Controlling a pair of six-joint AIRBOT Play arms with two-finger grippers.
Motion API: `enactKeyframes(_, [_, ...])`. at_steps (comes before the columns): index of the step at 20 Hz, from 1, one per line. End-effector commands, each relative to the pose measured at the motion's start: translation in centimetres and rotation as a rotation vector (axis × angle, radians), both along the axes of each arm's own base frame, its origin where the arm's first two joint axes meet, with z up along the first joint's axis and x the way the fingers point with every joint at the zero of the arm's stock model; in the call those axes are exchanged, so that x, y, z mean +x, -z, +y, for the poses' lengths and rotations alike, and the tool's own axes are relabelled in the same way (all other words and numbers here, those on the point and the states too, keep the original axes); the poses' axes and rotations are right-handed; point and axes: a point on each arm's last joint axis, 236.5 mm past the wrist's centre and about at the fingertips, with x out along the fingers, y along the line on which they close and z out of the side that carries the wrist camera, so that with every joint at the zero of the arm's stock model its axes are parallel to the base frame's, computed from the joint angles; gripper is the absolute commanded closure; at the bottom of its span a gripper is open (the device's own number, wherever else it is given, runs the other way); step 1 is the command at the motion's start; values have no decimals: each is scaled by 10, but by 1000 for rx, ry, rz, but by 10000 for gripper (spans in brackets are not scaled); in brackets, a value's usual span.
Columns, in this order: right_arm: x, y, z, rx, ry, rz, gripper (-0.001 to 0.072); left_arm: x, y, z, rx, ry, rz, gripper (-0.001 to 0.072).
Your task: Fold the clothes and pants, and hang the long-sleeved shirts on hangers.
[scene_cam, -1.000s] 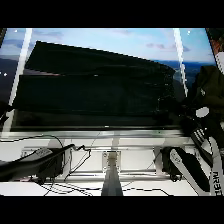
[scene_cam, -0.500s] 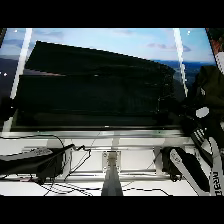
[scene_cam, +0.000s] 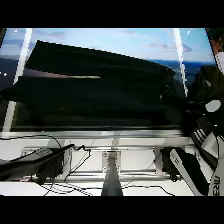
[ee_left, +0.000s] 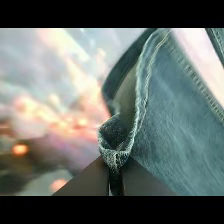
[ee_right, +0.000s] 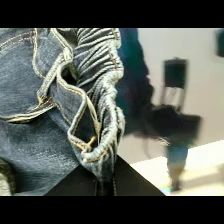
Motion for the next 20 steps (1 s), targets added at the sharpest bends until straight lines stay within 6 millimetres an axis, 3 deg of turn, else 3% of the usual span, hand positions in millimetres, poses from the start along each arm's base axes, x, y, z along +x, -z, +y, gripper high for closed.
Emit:
enactKeyframes(1, [-45,-27,-12,-111,-33,88,679,-26,-36,12,176,31,87,676])
enactKeyframes(5, [-61,-72,-8,-162,17,-69,679,-1,-48,6,141,-24,-2,681])
enactKeyframes(8, [-49,-86,-20,-189,91,-149,681,47,-57,-2,136,-4,-48,684])
enactKeyframes(15, [44,-53,-51,-110,241,-210,681,238,-68,-89,179,232,-135,684])
enactKeyframes(17, [79,-45,-60,-81,265,-235,681,285,-66,-106,245,245,-166,684])
enactKeyframes(20, [133,-23,-76,-36,317,-268,680,338,-50,-118,279,201,-228,681])
